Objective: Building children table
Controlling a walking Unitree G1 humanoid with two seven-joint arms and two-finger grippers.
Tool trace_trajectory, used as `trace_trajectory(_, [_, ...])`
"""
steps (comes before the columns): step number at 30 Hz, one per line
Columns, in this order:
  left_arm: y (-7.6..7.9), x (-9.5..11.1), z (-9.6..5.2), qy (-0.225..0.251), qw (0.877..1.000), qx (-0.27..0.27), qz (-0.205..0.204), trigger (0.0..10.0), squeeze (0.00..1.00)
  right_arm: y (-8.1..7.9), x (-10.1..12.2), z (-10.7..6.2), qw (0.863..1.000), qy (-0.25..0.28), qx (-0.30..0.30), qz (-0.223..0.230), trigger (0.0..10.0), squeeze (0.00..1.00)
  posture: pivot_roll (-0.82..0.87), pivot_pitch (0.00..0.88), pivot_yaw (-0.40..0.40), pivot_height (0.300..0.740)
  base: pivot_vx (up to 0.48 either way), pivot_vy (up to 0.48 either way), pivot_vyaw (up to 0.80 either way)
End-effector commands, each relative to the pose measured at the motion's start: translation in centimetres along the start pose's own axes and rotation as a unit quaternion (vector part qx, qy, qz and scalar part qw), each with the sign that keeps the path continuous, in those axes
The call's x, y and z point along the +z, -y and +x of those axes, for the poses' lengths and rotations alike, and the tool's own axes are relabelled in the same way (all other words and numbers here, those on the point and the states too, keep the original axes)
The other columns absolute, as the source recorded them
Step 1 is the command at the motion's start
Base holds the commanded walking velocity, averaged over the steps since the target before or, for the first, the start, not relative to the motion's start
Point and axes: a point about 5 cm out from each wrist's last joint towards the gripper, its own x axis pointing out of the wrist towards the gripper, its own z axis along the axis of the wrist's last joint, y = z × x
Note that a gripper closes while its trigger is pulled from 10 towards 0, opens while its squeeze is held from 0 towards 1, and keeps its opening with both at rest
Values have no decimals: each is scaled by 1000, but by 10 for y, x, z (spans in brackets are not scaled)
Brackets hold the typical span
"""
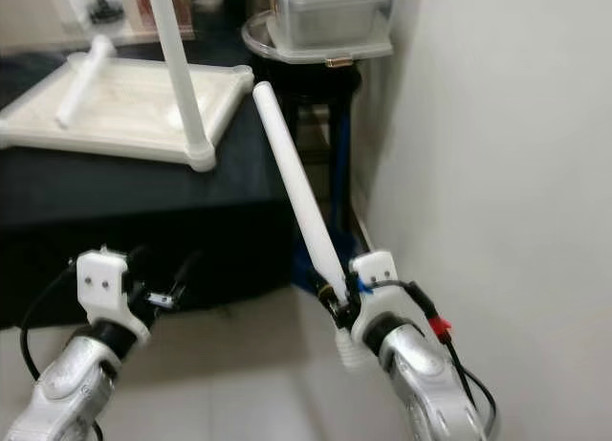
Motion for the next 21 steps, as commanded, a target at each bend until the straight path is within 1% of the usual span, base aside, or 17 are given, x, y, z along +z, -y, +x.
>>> trace_trajectory(1, [-6,-5,-2,-11,1000,15,12,10000,0,-4,2,1,1000,9,3,-2,10000,0,-91,85,1,740,0,0,800])
trace_trajectory(3, [-6,-5,-3,-14,999,22,19,10000,0,-4,1,1,1000,12,-1,-2,10000,0,-93,90,-1,740,0,0,794])
trace_trajectory(5, [-4,-7,-4,-15,999,24,21,10000,0,-4,1,2,1000,14,-8,0,10000,0,-92,90,-3,740,0,0,0])
trace_trajectory(8, [-3,-7,-5,-14,999,23,21,10000,0,-5,0,3,1000,7,-8,-12,10000,0,-91,94,-5,740,0,0,0])
trace_trajectory(12, [-2,-7,-4,-14,999,22,22,10000,0,-6,1,5,1000,8,-9,-18,10000,0,-89,95,-6,740,0,-472,0])
trace_trajectory(19, [-1,-7,-2,-13,999,20,21,10000,0,-2,2,5,1000,8,-22,-21,10000,0,-96,97,-8,740,0,-470,0])
trace_trajectory(21, [-1,-7,-1,-14,999,19,23,10000,0,-1,2,6,999,8,-24,-21,10000,0,-94,95,-12,740,0,0,0])
